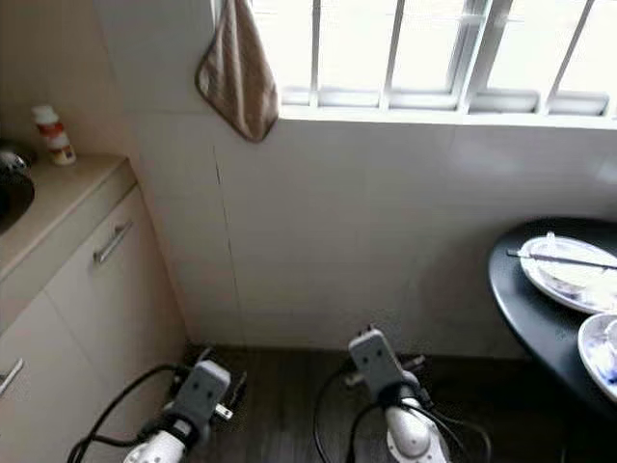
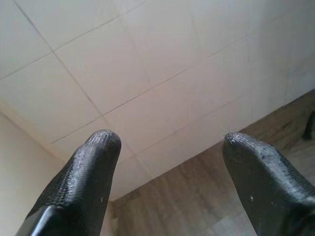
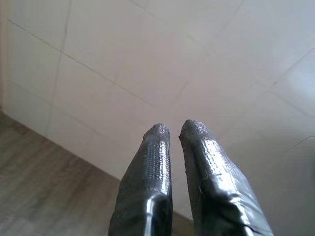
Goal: Kitchen organization
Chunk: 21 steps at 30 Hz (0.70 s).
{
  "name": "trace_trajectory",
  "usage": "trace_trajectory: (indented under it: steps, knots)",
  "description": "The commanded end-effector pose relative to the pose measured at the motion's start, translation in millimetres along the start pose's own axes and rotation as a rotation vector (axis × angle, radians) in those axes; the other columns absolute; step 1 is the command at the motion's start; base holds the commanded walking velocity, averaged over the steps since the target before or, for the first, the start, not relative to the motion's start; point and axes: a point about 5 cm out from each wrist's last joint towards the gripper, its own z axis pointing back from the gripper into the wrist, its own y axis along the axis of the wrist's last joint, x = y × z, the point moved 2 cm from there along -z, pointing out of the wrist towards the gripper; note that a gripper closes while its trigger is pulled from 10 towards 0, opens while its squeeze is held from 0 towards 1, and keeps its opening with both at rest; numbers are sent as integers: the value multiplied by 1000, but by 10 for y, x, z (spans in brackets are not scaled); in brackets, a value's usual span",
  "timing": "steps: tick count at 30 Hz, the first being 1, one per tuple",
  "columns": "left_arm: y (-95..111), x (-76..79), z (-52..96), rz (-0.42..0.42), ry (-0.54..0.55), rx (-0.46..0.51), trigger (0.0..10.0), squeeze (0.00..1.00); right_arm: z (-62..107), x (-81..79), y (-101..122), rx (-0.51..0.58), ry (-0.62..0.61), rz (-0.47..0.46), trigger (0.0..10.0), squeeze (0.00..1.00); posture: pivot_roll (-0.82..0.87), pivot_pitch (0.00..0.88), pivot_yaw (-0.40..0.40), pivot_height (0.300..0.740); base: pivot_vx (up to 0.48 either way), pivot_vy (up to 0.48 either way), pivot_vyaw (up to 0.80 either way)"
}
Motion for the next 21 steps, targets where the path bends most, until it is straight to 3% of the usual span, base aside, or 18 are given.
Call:
trace_trajectory:
  steps: [1,16,21]
  knots:
    - [-40,4,11,-5,-5,-18,10000,0,-9,1,8,4,-1,10,10000,0,16,0,-23,740,0,-326,0]
    - [-36,30,-5,7,-3,-19,10000,0,-50,37,57,31,-9,76,10000,0,11,0,-29,740,0,-378,0]
    - [-33,22,-18,41,9,-17,10000,0,-81,64,75,39,-16,103,10000,0,12,0,-36,740,0,0,0]
